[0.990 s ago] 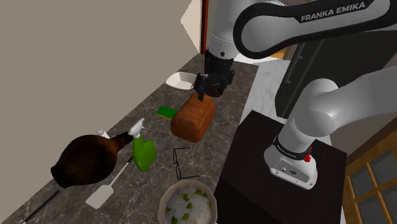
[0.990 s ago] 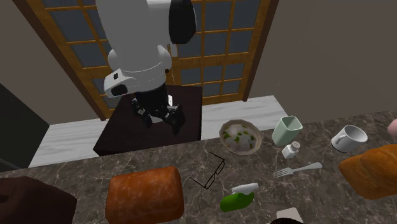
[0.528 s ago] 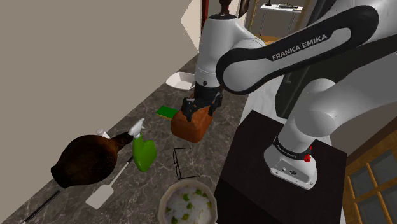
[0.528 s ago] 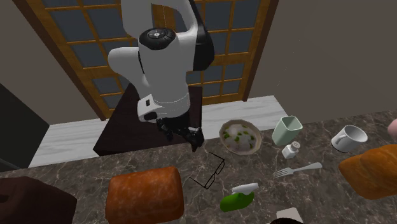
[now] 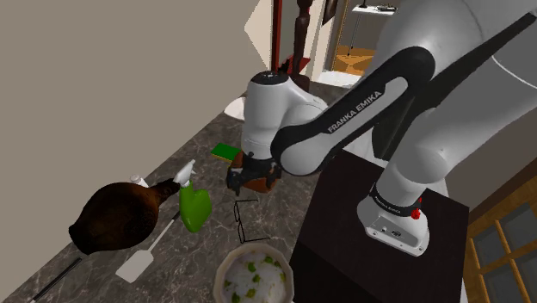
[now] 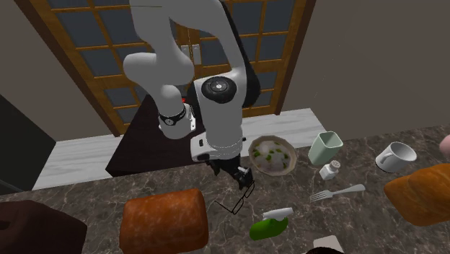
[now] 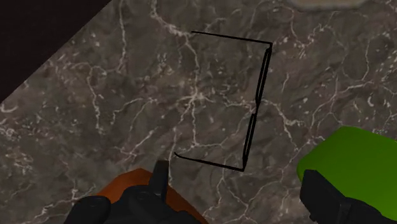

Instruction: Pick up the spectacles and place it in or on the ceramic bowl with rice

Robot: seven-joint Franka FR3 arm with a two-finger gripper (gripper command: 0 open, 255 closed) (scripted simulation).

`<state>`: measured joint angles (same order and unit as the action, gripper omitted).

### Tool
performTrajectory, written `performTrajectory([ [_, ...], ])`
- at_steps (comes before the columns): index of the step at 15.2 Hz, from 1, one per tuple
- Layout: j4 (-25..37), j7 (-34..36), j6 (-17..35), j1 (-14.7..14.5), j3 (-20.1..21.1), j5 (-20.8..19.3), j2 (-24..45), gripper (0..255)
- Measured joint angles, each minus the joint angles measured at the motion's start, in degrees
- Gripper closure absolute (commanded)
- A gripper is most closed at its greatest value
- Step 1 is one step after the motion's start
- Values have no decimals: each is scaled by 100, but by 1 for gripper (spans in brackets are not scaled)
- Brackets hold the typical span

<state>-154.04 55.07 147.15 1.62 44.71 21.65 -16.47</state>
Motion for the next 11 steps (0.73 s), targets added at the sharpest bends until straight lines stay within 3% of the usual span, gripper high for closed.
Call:
performTrajectory([
  [1, 93, 338, 174, 141, 239, -200, 270, 0],
  [3, 288, 1198, 601, 593, 709, -988, 1000, 0],
  [5, 483, 2388, 932, 853, 876, -2274, 1799, 0],
  [7, 600, 3212, 1106, 718, 660, -3238, 2279, 0],
  [11, 739, 4033, 1335, 256, 38, -4319, 2828, 0],
])
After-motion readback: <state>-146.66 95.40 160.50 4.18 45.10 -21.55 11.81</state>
